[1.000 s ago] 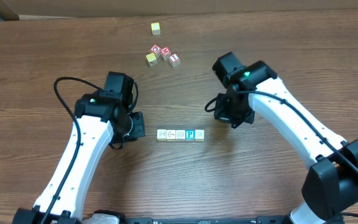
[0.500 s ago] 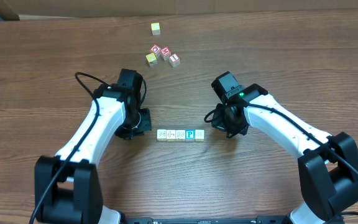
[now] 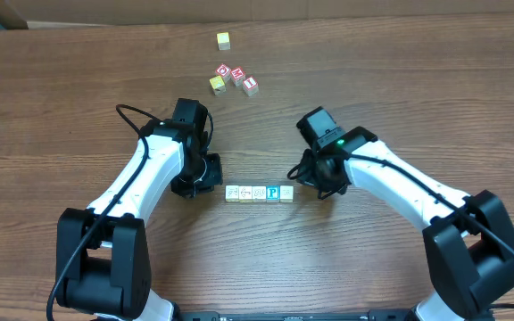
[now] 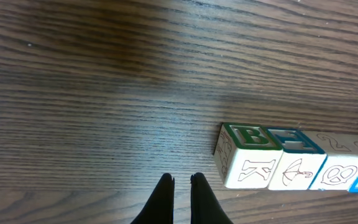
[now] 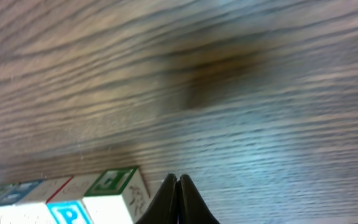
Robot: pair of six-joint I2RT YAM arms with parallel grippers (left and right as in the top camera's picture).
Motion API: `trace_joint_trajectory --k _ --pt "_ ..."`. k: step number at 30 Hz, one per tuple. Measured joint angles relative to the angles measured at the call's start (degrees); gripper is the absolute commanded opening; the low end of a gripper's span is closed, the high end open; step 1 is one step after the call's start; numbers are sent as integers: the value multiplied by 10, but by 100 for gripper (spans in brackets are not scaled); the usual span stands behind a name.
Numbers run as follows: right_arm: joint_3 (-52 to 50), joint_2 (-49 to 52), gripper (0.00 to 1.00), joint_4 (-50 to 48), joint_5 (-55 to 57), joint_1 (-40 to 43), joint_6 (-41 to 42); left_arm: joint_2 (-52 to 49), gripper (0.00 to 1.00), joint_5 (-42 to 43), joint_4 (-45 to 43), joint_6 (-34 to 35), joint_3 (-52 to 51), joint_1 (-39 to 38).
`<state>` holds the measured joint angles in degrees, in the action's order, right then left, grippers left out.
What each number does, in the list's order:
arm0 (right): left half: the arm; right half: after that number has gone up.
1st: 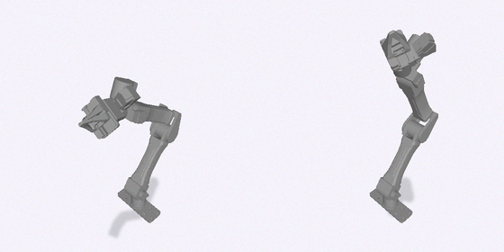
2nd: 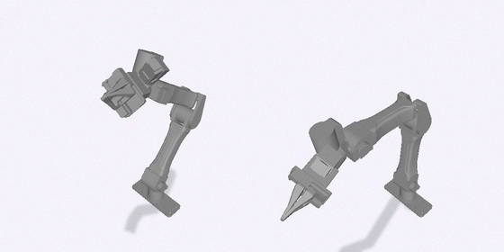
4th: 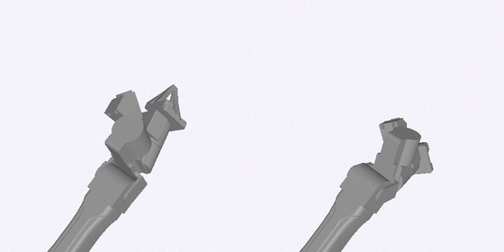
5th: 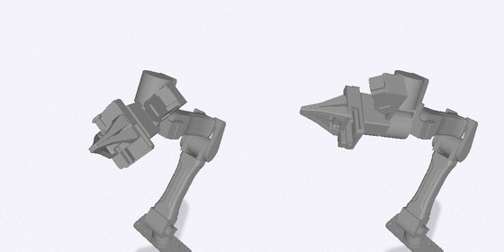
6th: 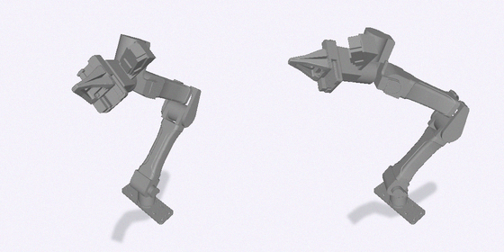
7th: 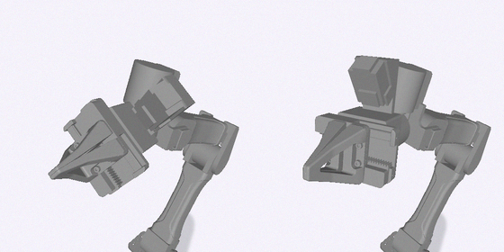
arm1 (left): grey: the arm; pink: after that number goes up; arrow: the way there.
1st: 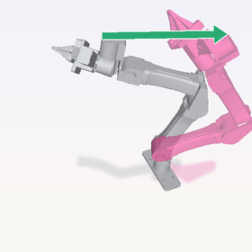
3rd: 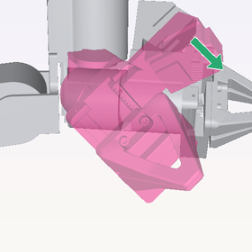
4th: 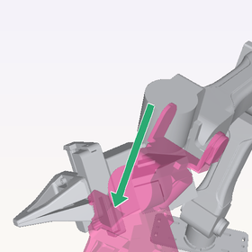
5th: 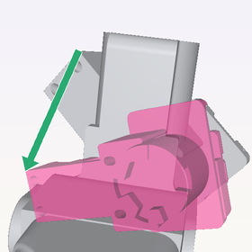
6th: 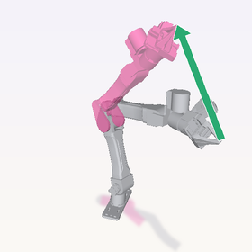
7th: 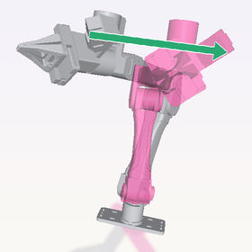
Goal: Flip 5 blocks
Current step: 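Move both grippers down to the two ends of the block row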
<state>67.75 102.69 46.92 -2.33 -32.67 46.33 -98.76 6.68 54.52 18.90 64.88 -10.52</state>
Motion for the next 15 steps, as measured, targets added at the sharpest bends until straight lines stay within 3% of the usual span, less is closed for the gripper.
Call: trace_joint_trajectory --k 15 --pt "0 0 4 -12 28 -35 14 0 4 2 -38 0 -34 0"
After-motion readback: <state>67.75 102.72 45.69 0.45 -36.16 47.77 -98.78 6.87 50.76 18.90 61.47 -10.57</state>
